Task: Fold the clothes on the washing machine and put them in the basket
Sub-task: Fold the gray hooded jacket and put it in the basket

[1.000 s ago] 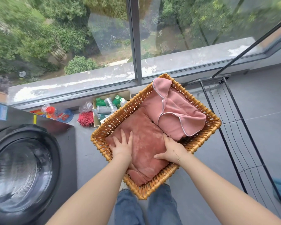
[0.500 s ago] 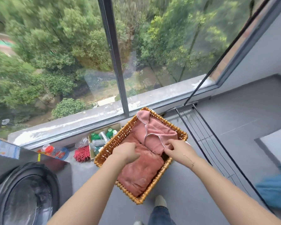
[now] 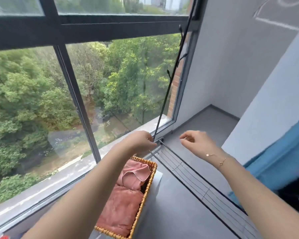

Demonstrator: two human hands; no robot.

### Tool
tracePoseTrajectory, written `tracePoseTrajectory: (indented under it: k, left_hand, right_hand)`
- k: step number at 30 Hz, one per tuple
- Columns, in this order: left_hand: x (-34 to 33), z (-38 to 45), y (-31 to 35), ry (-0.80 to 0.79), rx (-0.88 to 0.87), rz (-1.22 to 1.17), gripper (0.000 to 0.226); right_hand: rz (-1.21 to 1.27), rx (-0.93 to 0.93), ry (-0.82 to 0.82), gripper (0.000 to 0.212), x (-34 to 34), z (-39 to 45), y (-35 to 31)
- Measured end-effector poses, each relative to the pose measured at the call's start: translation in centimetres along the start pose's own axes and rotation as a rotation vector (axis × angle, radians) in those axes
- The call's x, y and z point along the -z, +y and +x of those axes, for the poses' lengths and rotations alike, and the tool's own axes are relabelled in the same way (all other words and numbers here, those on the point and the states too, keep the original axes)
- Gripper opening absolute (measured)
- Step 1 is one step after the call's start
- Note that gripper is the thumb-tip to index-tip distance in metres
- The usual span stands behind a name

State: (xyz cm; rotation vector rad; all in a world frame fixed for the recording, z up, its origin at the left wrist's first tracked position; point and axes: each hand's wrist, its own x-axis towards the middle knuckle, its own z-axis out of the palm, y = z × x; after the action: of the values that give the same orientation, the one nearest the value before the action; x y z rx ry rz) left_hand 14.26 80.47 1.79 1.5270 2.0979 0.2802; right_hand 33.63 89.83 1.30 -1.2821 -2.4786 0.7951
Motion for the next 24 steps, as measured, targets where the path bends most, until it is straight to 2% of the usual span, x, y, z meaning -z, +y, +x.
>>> tracePoseTrajectory:
  k: [4,12,18,24]
  left_hand:
    - [2.1,0.1,7.4,-0.01,-0.123,0.011,0.03]
    - [2.9,0.8,27.0,0.076,-0.422,-0.04,0.027]
    - [-0.2,0.3,43.9,0.076,-0.641,-0.236,0.019]
    - [-4.7,-0.3,58.2,0.043,-0.832,-0.268,0.015]
  right_hand:
    - [0.048,-0.047,0.183,0.01,7.7,-3.3,2.0]
    - [0.055,-0.116,0.538,0.016,22.6,-12.2,9.6]
    - [0.111,-0.112,0.808,0.02,34.5,-20.7,16.4]
    - [0.125,-0.094,1.084,0.02,44.0,-28.3,22.9]
